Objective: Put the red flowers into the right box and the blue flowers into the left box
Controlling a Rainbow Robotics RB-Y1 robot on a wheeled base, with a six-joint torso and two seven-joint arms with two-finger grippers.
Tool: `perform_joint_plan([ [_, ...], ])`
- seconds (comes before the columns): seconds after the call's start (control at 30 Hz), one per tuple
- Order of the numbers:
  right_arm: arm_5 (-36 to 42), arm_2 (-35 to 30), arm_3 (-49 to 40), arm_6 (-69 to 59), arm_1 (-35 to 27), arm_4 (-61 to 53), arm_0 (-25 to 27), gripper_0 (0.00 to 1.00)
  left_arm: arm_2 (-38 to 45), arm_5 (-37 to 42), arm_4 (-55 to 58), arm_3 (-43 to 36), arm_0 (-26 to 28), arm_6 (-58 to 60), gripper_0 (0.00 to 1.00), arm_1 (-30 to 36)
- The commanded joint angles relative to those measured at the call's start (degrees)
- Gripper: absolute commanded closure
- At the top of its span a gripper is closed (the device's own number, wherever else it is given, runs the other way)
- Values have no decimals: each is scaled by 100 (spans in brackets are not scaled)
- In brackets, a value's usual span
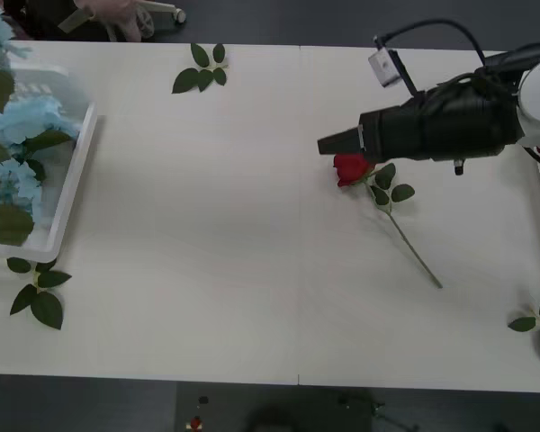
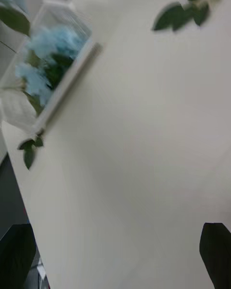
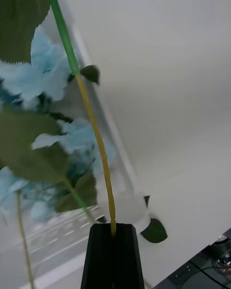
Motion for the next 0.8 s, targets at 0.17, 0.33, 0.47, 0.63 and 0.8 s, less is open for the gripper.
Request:
perform_joint_plan([
  [0.17,334,1040,-114,-1787,-150,2539,-583,0,-285,-82,-297,1498,-193,-451,100,-723],
  [0.33,545,1076,-114,-2034,-10,3312,-583,0,-285,-398,-631,1260,-202,-442,46,-960],
  [0.47,818,1076,-26,-2130,96,3796,-583,0,-285,-398,-438,979,-211,-451,21,-828],
  [0.63,985,1128,185,-2174,307,4385,-583,0,-126,191,810,522,-202,-539,14,-196],
  [0.8,985,1225,519,-2183,588,4710,-583,0,1069,1201,1733,443,-211,-574,14,77],
])
